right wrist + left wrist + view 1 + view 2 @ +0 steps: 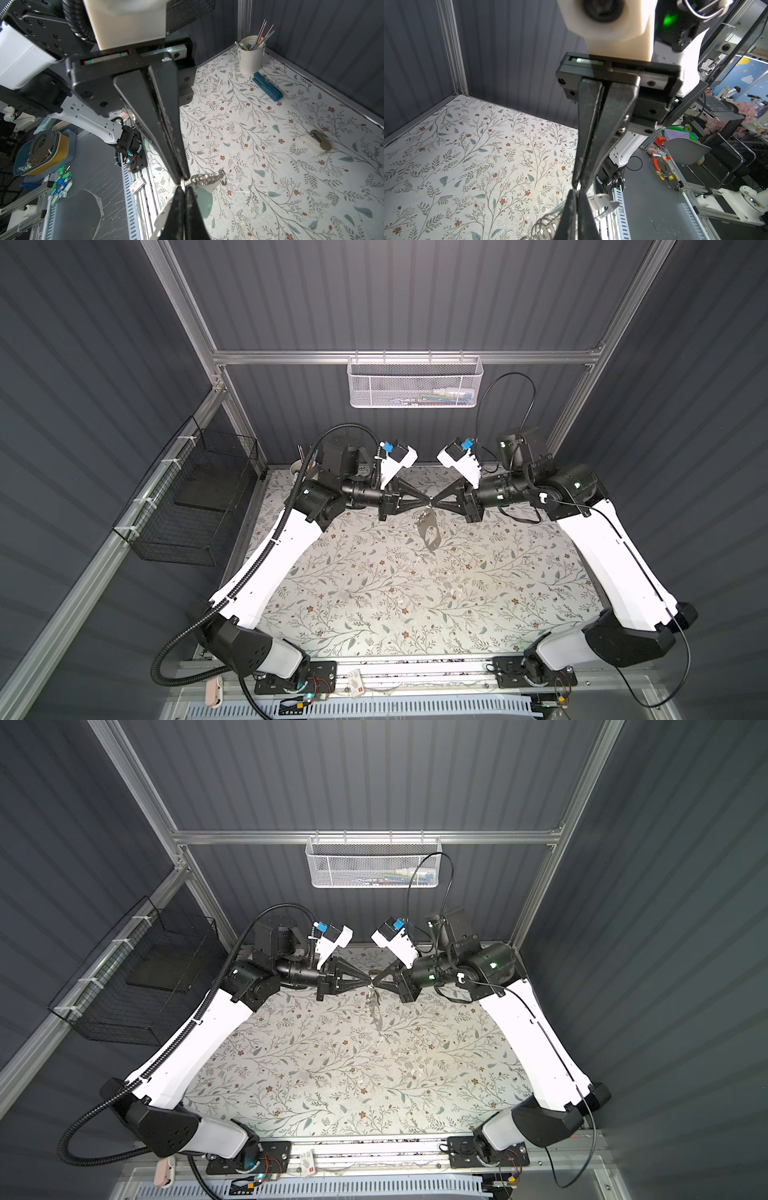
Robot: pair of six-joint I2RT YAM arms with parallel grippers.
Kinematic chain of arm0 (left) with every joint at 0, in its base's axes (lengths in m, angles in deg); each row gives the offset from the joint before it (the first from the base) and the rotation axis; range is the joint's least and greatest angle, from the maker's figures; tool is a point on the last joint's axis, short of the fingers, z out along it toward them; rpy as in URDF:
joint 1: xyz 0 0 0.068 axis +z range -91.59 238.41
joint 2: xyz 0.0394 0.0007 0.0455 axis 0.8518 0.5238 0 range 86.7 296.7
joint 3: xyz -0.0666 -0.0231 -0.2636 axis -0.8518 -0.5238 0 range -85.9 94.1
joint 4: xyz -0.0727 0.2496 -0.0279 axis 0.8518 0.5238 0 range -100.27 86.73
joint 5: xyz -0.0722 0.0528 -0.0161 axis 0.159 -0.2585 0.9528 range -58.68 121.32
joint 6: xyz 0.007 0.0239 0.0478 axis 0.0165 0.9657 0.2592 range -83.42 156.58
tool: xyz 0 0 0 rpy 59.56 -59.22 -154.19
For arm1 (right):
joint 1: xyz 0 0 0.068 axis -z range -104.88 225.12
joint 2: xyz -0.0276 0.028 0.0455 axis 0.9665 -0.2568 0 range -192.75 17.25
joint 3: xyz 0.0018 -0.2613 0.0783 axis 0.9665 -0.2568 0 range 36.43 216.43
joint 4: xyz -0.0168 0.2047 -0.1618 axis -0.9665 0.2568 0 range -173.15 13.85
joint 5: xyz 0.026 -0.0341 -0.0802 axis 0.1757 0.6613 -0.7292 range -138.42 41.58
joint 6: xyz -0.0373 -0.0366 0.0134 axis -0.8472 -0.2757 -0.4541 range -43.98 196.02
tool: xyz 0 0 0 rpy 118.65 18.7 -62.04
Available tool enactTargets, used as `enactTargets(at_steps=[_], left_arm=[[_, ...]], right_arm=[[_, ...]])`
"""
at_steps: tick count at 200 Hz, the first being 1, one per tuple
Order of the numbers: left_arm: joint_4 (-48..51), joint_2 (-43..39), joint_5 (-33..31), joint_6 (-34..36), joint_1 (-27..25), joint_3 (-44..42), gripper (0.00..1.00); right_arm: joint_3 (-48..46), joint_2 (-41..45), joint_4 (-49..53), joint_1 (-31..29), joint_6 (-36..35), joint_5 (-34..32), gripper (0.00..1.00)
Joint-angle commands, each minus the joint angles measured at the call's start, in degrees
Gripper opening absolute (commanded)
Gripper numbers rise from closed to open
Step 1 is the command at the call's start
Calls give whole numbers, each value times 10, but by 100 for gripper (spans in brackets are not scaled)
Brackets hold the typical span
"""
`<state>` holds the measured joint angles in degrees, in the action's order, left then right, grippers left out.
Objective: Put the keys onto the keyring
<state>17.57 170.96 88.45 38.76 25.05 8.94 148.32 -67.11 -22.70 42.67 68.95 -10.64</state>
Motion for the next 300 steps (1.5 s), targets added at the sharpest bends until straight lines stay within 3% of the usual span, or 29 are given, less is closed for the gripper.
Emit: enactTargets(at_steps=[1,30,40,50,67,91,145,186,300], left_arm=[[-10,5,10,-5,-13,6,0],[-68,-11,-6,-28,-13,-21,0],[-103,-21,-15,-40,-13,-40,0],[-149,-34,-23,-58,-13,-65,0],[-211,-53,-43,-79,-13,-93,0],[-280,-64,-84,-115,-13,-113,0],[-532,-70,-125,-255,-13,-186,0],[-629,-50,-136,-332,-13,-189,0],[-616,-39,-133,-332,-13,-181,0]], right_arm=[[-7,6,-36,-11,6,19,0],[-16,12,-44,-10,10,14,0],[-26,18,-55,-10,15,7,4],[-41,27,-72,-9,23,-5,15],[-74,50,-114,4,48,-10,19],[-148,97,-211,34,107,6,26],[-298,174,-458,95,289,49,31],[-336,171,-557,99,371,78,34],[-286,158,-435,-8,184,-114,45]])
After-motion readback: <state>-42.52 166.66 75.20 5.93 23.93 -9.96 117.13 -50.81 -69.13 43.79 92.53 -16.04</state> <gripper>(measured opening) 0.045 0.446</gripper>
